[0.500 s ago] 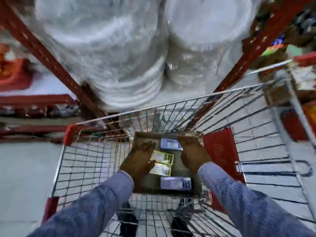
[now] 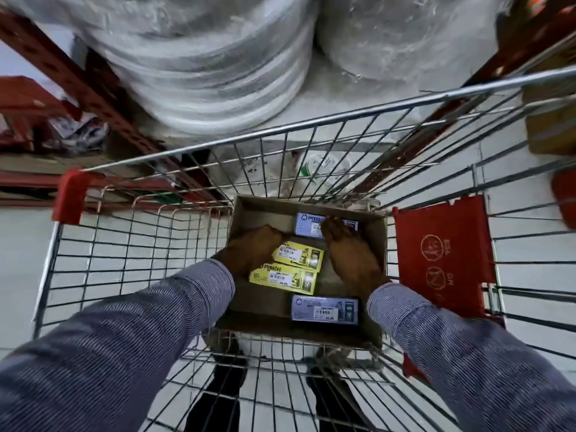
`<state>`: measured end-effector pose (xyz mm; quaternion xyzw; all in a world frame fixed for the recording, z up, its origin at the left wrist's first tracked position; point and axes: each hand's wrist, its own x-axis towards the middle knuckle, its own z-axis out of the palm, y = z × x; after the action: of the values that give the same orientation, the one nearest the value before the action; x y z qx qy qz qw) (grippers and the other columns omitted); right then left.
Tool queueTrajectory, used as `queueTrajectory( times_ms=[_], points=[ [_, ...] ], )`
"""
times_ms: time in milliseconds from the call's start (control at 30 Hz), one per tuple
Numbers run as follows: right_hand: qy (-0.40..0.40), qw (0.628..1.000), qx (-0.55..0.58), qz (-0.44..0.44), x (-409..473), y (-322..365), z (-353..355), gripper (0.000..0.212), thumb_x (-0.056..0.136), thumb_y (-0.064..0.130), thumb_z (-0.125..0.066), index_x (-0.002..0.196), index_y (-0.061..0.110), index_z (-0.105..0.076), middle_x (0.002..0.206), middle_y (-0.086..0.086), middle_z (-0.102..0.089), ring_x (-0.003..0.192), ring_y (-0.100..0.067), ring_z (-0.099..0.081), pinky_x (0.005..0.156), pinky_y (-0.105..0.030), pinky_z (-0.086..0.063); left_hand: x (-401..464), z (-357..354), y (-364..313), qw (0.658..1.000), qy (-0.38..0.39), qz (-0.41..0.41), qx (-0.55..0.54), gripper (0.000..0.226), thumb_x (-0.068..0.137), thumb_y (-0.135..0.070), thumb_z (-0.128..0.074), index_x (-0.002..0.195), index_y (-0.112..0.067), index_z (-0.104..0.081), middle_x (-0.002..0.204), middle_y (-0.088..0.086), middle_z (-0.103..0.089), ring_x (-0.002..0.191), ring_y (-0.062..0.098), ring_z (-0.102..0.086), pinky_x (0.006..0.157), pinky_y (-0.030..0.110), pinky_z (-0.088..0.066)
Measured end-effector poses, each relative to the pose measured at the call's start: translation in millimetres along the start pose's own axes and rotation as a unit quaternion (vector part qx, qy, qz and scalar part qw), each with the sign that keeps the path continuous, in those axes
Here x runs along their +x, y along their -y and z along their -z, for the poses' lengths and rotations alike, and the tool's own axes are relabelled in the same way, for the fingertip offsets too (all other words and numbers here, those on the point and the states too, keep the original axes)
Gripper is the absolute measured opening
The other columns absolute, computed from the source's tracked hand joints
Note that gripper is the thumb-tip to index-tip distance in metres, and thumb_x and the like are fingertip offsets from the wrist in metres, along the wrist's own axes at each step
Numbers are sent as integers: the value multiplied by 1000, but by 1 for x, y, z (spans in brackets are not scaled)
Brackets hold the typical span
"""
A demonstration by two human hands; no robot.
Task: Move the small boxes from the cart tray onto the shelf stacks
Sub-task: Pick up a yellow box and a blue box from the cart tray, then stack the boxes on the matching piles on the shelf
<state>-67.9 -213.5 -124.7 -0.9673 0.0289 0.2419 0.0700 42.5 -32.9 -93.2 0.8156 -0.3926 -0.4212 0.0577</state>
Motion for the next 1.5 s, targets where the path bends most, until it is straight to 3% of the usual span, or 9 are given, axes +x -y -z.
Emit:
queueTrajectory(
  times_ms=[167,300,467,633,767,900,1133,1267,1500],
  points=[
    [-40,999,-2,-33,5,3,-8,66,80,-5,-50,143,1,-31,146,-22,-41,132,-39,-40,101,-52,-43,4,10,7,997,44,-40,50,64,94,-8,-61,149,-16,-31,145,19,-43,130,34,-47,106,45,-42],
    [-105,992,-56,-34,15,2,-18,59,68,-2,-51,127,-3,-44,117,-22,-60,105,-37,-57,81,-47,-53,-1,7,14,996,9,-67,58,60,93,-7,-61,147,-15,-34,142,18,-46,126,33,-51,102,46,-47],
    [-57,996,-32,-53,23,1,-28,75,67,-12,-64,135,-3,-34,130,-21,-45,117,-38,-46,87,-55,-50,-1,11,16,989,-7,-67,130,58,92,-27,-64,143,-18,-36,141,10,-49,125,28,-53,97,45,-51],
    [-13,999,-3,-53,11,5,3,79,68,6,-81,133,1,-37,133,-20,-39,119,-39,-41,93,-50,-50,-37,33,12,983,-49,-93,149,58,84,-25,-73,135,-19,-47,135,7,-56,117,28,-59,90,39,-52],
    [-55,991,116,-33,-21,13,76,71,61,23,-88,119,5,-52,124,-18,-46,108,-37,-51,86,-41,-52,-95,69,2,973,-110,-106,174,60,79,-37,-73,134,-27,-49,135,0,-59,111,27,-63,85,37,-52],
    [-116,980,163,8,-61,26,176,52,52,34,-85,94,14,-62,93,-10,-63,81,-32,-61,64,-34,-51,-172,125,-23,961,-186,-118,169,63,65,-54,-62,125,-38,-50,110,-6,-72,88,20,-71,65,27,-54],
    [-250,953,161,57,-150,56,361,51,47,57,-65,84,22,-63,77,3,-69,65,-14,-63,56,-34,-54,-317,238,-77,927,-295,-107,205,57,69,-61,-69,120,-37,-58,107,-11,-73,91,13,-71,70,26,-57],
    [-320,937,121,71,-208,68,467,51,43,54,-65,85,26,-63,72,9,-68,58,-5,-61,50,-26,-53,-395,302,-116,887,-386,-108,232,63,63,-65,-62,115,-30,-67,106,-10,-76,88,12,-73,67,22,-57],
    [-450,885,63,103,-303,90,606,49,46,44,-77,91,27,-66,67,14,-61,55,18,-53,37,-8,-36,-487,388,-169,814,-501,-80,283,64,51,-46,-78,113,-36,-65,96,-14,-75,80,11,-71,64,25,-58]
  ],
)
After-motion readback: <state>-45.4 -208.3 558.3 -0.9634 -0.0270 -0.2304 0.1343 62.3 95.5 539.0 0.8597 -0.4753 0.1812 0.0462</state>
